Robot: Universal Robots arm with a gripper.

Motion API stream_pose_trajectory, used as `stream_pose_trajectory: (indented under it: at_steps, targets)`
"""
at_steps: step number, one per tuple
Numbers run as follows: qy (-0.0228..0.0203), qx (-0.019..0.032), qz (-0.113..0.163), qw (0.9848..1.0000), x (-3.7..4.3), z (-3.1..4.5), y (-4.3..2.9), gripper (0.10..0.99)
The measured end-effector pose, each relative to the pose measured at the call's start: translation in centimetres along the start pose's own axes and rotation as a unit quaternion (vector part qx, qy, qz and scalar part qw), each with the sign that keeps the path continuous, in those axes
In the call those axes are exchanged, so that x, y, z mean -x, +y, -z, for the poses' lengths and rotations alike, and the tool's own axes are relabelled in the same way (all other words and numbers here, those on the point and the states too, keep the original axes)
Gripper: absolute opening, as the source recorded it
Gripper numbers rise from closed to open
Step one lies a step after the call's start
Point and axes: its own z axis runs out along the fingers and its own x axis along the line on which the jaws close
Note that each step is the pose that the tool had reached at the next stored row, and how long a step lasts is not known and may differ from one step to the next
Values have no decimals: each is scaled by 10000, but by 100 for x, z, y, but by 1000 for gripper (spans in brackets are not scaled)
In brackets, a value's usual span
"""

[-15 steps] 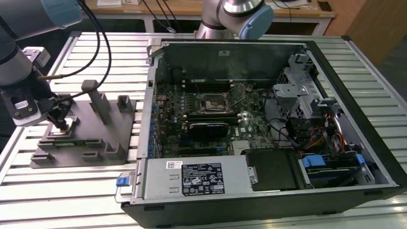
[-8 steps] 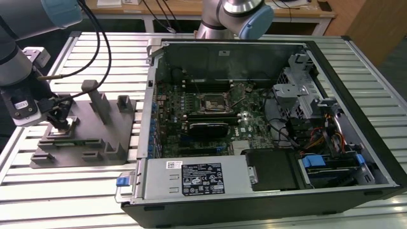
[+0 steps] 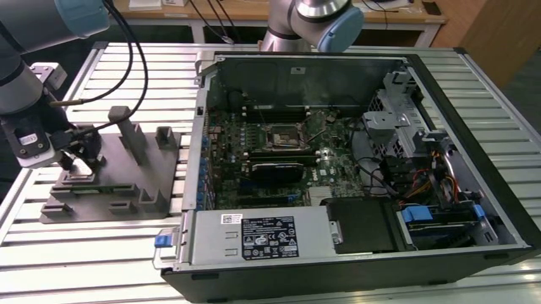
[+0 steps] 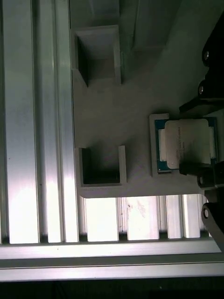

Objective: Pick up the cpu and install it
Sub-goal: 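Pick up the cpu and move it towards the insertion slot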

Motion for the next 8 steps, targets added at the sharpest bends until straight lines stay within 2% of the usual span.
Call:
stream_pose_trajectory:
  at_steps: [1,2,3,8]
  targets:
    - [0,0,0,10000,0,-1,0,584]
    - [0,0,0,10000,0,-1,0,584]
    - [0,0,0,10000,0,-1,0,647]
    - [0,1,41,10000,-18,-14,-2,647]
